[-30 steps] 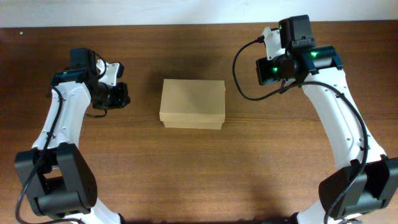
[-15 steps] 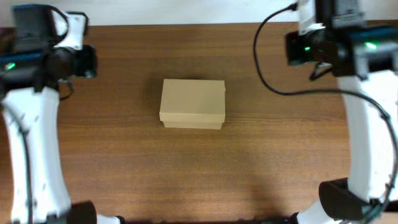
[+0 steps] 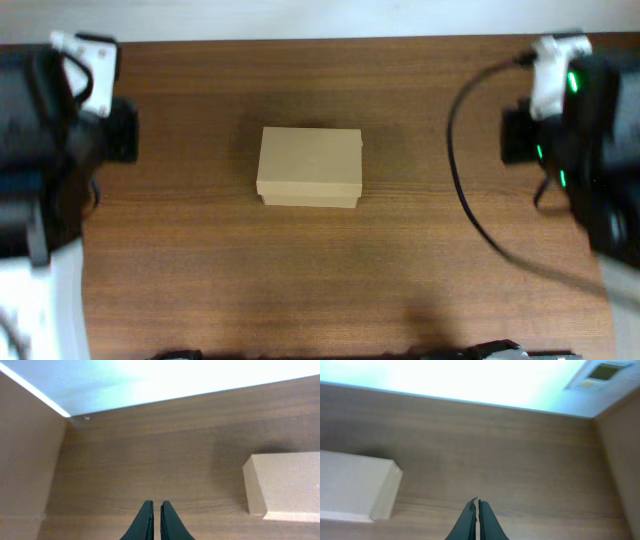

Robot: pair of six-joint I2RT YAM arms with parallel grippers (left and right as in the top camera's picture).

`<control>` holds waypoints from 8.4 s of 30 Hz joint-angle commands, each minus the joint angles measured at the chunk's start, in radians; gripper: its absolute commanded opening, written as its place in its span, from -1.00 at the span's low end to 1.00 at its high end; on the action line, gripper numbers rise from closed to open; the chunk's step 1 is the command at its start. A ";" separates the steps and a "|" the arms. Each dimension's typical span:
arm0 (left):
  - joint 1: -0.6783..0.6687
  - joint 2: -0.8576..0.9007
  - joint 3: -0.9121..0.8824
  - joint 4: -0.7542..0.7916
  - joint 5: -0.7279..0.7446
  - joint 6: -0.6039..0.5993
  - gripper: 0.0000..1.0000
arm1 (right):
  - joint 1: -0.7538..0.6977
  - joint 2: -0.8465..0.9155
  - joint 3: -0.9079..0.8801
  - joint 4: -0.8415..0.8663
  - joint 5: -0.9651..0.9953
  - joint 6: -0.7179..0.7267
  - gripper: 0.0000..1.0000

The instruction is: Pack container

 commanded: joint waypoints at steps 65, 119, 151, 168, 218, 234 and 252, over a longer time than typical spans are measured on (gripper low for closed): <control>0.001 -0.502 -0.745 0.108 0.010 -0.071 1.00 | -0.203 -0.994 -1.086 0.494 -0.298 0.096 0.99; 0.001 -0.504 -0.745 0.108 0.010 -0.071 1.00 | -0.201 -1.252 -1.664 0.648 -0.263 0.095 0.98; -0.044 -1.260 -1.814 1.280 0.014 -0.048 1.00 | -0.201 -1.252 -1.664 0.648 -0.263 0.095 0.98; -0.049 -1.268 -1.863 1.144 0.018 -0.048 0.99 | -0.201 -1.252 -1.664 0.648 -0.263 0.095 0.98; -0.049 -1.268 -1.863 1.144 0.018 -0.048 0.99 | -0.201 -1.252 -1.664 0.648 -0.263 0.095 0.98; -0.049 -1.268 -1.863 1.144 0.018 -0.048 0.99 | -0.201 -1.252 -1.664 0.648 -0.263 0.095 0.98; -0.049 -1.268 -1.863 1.144 0.018 -0.048 0.99 | -0.201 -1.252 -1.664 0.648 -0.263 0.095 0.98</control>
